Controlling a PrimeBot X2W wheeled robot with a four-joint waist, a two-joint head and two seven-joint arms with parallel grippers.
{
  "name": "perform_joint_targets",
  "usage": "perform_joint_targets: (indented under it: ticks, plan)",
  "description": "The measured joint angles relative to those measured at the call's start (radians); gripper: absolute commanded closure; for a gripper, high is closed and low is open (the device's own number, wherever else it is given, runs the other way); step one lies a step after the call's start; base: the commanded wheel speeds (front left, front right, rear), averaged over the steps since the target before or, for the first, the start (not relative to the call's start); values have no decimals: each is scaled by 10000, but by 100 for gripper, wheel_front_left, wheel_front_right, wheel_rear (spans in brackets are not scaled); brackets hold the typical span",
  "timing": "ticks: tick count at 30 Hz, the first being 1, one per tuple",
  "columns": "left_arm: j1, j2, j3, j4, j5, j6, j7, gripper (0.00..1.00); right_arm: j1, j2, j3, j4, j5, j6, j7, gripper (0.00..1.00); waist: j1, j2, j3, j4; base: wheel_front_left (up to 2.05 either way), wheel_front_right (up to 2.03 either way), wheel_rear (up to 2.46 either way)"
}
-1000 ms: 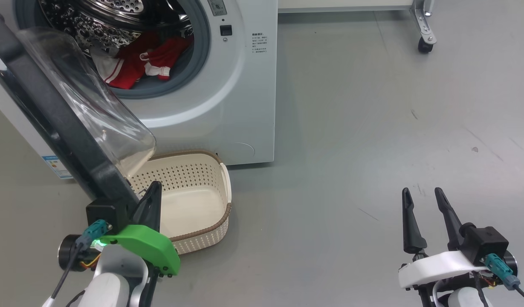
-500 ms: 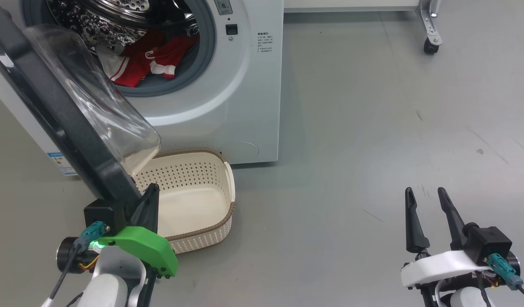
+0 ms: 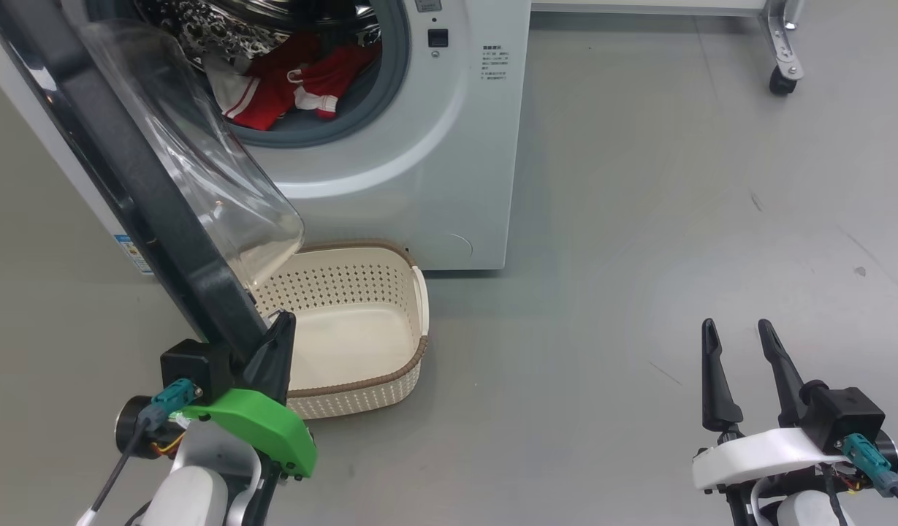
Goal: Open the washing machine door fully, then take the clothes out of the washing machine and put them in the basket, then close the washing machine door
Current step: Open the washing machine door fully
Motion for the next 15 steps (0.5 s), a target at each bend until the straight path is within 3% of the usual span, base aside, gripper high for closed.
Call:
perform_joint_targets:
  ticks: [15]
  plan:
    - [-48, -92, -148, 405, -86, -8, -307, 100, 8, 19, 31, 69, -81, 123, 0, 0, 0, 0, -123, 1184, 0, 0, 0]
